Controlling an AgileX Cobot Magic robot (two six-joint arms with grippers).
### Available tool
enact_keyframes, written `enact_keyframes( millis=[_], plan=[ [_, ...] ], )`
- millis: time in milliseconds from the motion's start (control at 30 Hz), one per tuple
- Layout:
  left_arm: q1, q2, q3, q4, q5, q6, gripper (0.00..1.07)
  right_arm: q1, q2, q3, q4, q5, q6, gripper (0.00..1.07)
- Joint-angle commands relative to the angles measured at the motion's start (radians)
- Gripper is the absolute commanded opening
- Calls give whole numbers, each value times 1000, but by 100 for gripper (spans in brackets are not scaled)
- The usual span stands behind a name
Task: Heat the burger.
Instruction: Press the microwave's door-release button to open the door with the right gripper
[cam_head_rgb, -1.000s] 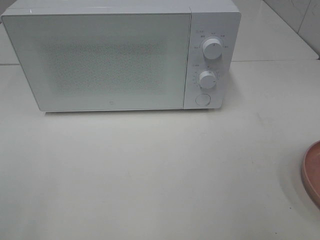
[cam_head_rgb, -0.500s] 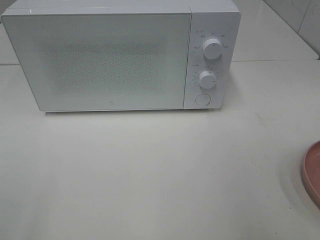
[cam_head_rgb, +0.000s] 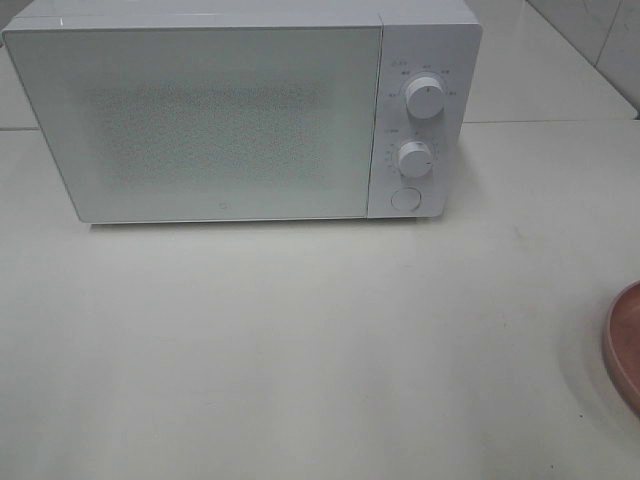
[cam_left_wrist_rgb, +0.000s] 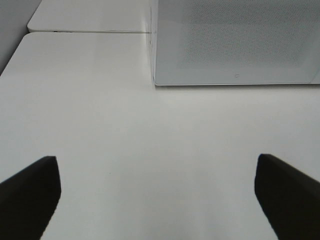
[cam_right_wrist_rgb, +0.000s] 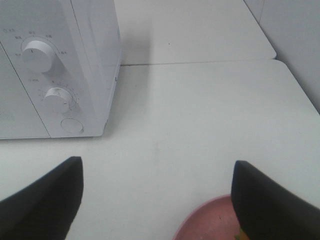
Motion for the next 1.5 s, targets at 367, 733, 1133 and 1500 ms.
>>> enact_keyframes(
  millis=[367, 733, 1133, 1500],
  plan=[
    [-6, -24, 3, -1, -6, -5, 98, -5, 219, 44, 4, -381, 18, 76],
    [-6, -24, 3, -1, -6, -5, 98, -5, 450, 44, 4, -568, 18, 76],
    [-6, -24, 3, -1, -6, -5, 98, 17, 672, 44, 20, -760, 17, 76],
    [-6, -24, 3, -1, -6, -5, 98, 273, 882, 44, 334, -932, -306, 76]
  ],
)
